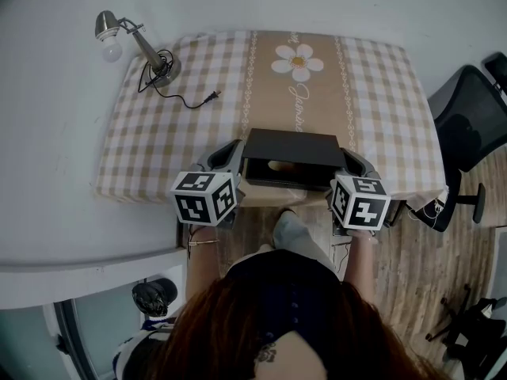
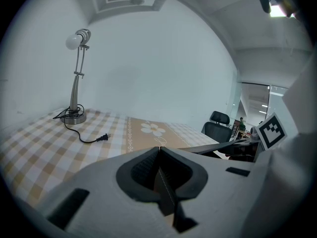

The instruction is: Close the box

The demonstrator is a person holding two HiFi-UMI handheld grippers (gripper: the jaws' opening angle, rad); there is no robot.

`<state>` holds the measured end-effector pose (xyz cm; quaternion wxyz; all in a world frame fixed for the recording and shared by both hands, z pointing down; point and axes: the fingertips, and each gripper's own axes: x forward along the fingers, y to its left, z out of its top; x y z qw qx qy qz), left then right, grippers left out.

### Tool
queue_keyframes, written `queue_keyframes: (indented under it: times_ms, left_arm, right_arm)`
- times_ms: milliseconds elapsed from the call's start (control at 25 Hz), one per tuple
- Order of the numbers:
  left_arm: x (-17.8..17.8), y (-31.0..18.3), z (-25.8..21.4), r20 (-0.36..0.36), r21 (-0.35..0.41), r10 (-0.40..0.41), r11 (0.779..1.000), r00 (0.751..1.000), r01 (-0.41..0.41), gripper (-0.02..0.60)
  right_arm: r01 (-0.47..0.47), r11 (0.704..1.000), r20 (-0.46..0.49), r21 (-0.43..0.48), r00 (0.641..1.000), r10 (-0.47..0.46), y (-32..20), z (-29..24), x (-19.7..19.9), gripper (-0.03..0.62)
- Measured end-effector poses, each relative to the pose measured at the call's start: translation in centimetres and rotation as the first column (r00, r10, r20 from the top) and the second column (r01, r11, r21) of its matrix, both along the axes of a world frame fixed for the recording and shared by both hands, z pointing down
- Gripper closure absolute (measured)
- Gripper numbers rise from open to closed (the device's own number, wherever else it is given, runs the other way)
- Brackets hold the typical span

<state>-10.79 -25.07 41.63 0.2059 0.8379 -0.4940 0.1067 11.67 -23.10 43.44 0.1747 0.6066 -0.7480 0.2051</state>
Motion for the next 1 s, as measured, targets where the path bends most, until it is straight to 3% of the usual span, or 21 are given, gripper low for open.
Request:
queue_keyframes:
  times_ms: [1000]
  left_arm:
    - [0.2,3.1,0.8,0.016,-0.032,0.035,0.999,0.999,-0.034,0.552]
  right_arm:
    - [0.02,1.0,-0.018,0.004,1.0,-0.02,2.2,0.0,-0.7,0.576]
